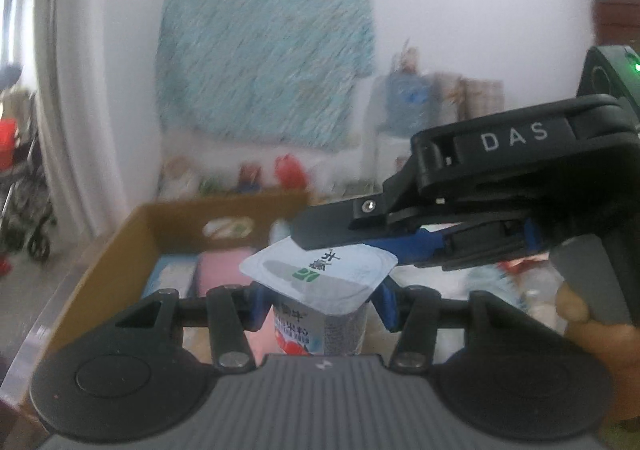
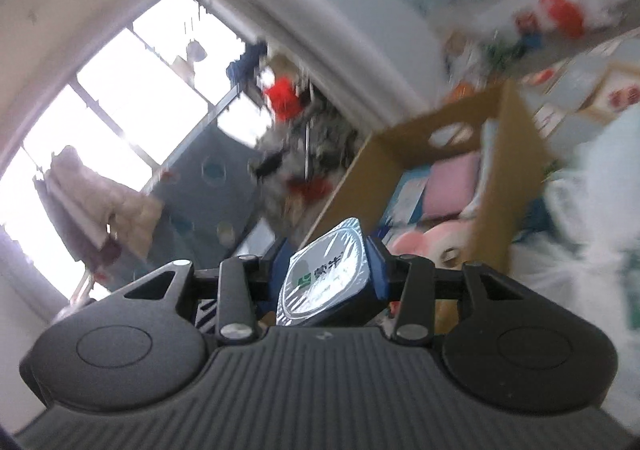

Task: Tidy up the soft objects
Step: 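Carry the strawberry-print cup with the right gripper over the box, then lower the cup into the box and open the right gripper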

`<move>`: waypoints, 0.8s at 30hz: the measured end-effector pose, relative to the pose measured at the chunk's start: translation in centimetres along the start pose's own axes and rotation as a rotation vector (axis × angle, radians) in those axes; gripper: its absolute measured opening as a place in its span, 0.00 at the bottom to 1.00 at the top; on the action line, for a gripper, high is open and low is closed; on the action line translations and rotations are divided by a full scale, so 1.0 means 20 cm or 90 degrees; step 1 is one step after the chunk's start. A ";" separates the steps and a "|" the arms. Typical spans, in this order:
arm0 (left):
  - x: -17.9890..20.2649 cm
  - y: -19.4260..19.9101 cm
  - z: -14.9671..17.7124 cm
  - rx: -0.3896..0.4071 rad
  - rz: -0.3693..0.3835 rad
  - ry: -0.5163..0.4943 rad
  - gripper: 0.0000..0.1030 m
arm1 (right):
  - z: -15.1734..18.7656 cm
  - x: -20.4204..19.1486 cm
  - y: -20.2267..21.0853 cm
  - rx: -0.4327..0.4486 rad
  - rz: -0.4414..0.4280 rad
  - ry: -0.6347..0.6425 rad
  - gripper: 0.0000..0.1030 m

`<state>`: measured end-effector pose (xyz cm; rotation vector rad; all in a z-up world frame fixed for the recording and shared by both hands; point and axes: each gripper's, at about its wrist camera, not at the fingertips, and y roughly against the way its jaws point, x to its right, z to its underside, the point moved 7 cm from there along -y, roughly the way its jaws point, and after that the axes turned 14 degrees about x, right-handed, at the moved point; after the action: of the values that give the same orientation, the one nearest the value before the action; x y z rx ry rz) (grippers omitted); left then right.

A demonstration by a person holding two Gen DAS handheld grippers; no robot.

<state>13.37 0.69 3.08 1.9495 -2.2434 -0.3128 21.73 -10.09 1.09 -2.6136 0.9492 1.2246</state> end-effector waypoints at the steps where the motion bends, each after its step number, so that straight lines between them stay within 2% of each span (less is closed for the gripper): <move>1: -0.06 -0.02 0.02 -0.017 -0.006 0.009 0.51 | 0.01 -0.02 -0.06 -0.020 0.001 0.000 0.42; 7: -0.31 -0.05 0.14 -0.096 -0.015 0.073 0.51 | 0.14 -0.06 -0.38 -0.143 0.022 -0.015 0.45; 11: -0.38 -0.08 0.26 -0.150 -0.005 0.116 0.51 | 0.24 -0.03 -0.50 -0.207 0.053 -0.020 0.51; 14: -0.42 -0.10 0.33 -0.184 0.012 0.147 0.51 | 0.30 0.01 -0.51 -0.248 0.075 -0.015 0.54; 24: -0.45 -0.16 0.46 -0.233 0.016 0.164 0.52 | 0.37 0.06 -0.61 -0.317 0.110 0.033 0.57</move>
<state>15.46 9.60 -6.50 1.6657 -1.8918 -0.4096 24.48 1.69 -6.80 -2.9945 1.0056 1.6245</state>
